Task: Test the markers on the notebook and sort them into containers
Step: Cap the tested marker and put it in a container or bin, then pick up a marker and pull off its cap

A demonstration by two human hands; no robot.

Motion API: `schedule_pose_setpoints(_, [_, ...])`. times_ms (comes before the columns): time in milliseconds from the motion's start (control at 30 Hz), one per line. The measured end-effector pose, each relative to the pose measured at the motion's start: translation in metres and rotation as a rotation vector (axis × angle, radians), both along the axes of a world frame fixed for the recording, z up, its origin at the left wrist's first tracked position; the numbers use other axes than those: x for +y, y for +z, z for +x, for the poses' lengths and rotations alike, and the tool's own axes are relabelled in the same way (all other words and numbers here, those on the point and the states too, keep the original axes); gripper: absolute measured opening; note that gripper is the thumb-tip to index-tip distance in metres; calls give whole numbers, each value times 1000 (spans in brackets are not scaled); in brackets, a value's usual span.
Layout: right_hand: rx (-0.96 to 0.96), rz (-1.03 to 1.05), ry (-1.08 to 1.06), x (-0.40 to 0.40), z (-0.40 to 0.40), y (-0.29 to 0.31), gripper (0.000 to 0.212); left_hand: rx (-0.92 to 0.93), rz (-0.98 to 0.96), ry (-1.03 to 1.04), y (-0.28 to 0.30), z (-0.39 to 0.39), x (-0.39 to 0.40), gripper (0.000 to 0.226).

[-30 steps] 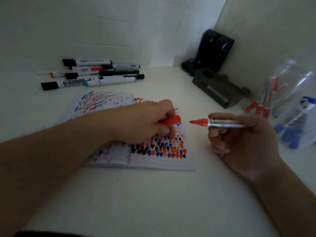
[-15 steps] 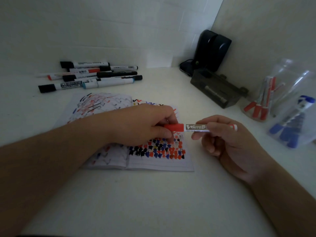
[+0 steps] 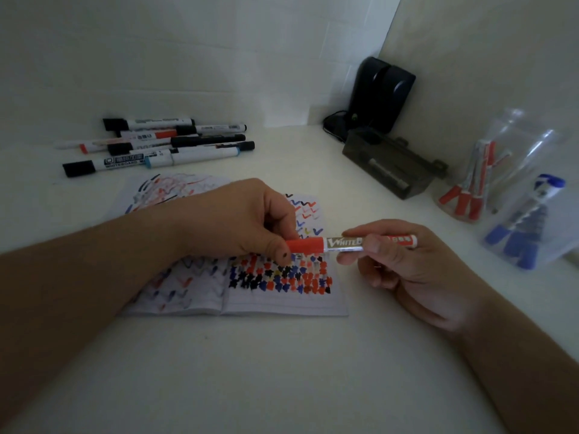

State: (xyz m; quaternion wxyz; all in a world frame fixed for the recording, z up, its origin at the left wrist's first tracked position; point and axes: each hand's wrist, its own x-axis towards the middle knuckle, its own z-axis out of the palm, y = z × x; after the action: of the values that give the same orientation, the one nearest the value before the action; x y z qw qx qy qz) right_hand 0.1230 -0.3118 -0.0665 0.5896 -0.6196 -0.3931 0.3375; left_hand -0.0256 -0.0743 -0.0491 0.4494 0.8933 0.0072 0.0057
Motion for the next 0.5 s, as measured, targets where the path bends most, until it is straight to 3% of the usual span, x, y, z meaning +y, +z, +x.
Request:
schedule_pose_setpoints(233, [-31,7,-200,6,-12,0,15,33,275,93,-8,10,-10,12])
schedule_pose_setpoints(300, [14,22,-249,7,-13,1,8,31,352,150,-9,15,-15,10])
schedule_pose_setpoints(500, [258,126,-369,-8,2,18,4,266,437,156,35,43,-41,15])
